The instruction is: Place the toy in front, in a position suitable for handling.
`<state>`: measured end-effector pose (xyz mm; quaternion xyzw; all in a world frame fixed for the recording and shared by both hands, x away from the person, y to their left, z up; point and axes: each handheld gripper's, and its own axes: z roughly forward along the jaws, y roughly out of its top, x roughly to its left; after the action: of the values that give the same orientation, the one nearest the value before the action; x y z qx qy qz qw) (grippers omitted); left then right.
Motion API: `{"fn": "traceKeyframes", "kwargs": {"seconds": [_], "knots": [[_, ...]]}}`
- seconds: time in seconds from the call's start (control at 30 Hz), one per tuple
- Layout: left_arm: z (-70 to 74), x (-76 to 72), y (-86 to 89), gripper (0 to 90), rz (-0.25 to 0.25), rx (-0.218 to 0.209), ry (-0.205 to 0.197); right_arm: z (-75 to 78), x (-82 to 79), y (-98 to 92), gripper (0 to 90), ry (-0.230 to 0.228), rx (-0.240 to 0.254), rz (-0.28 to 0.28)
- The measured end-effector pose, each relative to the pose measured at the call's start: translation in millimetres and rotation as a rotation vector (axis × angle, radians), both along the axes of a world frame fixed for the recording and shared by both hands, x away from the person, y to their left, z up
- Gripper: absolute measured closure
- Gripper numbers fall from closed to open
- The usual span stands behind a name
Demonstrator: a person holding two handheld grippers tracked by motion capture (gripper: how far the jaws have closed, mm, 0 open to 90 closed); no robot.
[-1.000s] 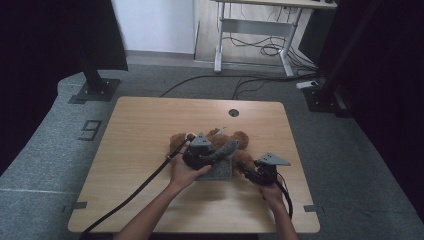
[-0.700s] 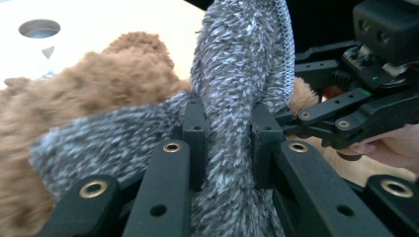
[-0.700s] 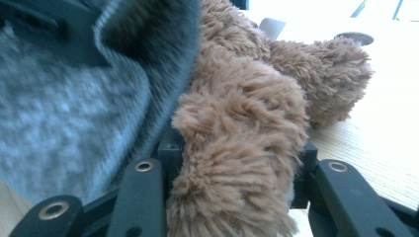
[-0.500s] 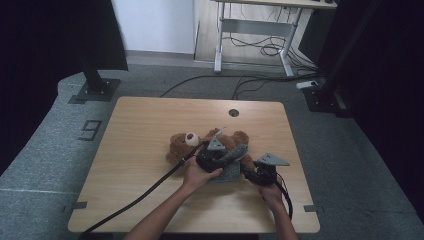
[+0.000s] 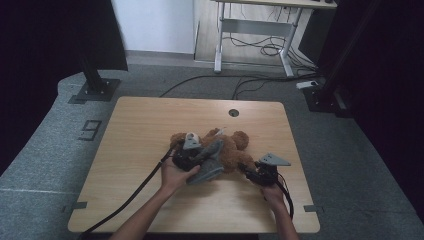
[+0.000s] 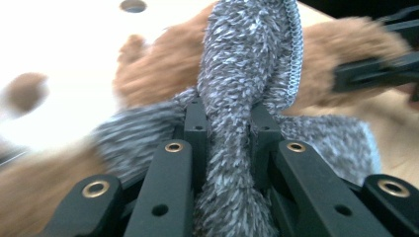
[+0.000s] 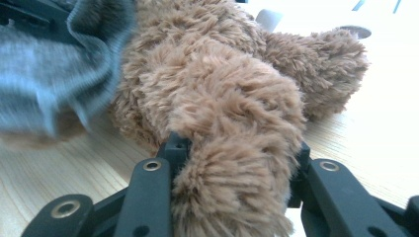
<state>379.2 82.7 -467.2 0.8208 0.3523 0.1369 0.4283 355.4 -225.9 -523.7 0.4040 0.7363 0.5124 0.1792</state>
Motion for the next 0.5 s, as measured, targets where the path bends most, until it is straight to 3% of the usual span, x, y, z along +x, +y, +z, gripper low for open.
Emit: {"fn": "traceKeyframes", "kwargs": {"seconds": [0.03, 0.07, 0.1, 0.2, 0.23, 0.33, 0.5], "knots": [[0.0, 0.0, 0.0, 75.6, 0.000, 0.000, 0.000, 0.0, 0.0, 0.0, 61.1, 0.000, 0.000, 0.000], [-2.1, 1.3, 19.8, 75.7, 0.013, -0.033, 0.018, -0.2, -0.4, -0.6, 61.0, -0.003, 0.002, 0.004], [-2.1, 1.3, 19.8, 75.8, 0.013, -0.033, 0.018, -0.2, -0.4, -0.6, 61.0, -0.003, 0.002, 0.004], [0.0, -0.9, 52.9, 75.7, 0.067, -0.066, 0.010, -0.8, -0.1, -0.1, 61.0, -0.002, 0.005, 0.007], [0.0, -0.9, 52.9, 75.7, 0.067, -0.066, 0.010, -0.8, -0.1, -0.1, 61.0, -0.002, 0.005, 0.007], [3.0, 1.5, 80.4, 75.6, 0.127, -0.070, 0.007, -1.9, 1.0, -0.3, 60.9, 0.005, 0.014, 0.004], [-3.8, 2.2, 93.5, 75.3, 0.147, -0.063, 0.011, -2.2, 1.4, -0.6, 60.9, 0.007, 0.018, 0.006]]}}
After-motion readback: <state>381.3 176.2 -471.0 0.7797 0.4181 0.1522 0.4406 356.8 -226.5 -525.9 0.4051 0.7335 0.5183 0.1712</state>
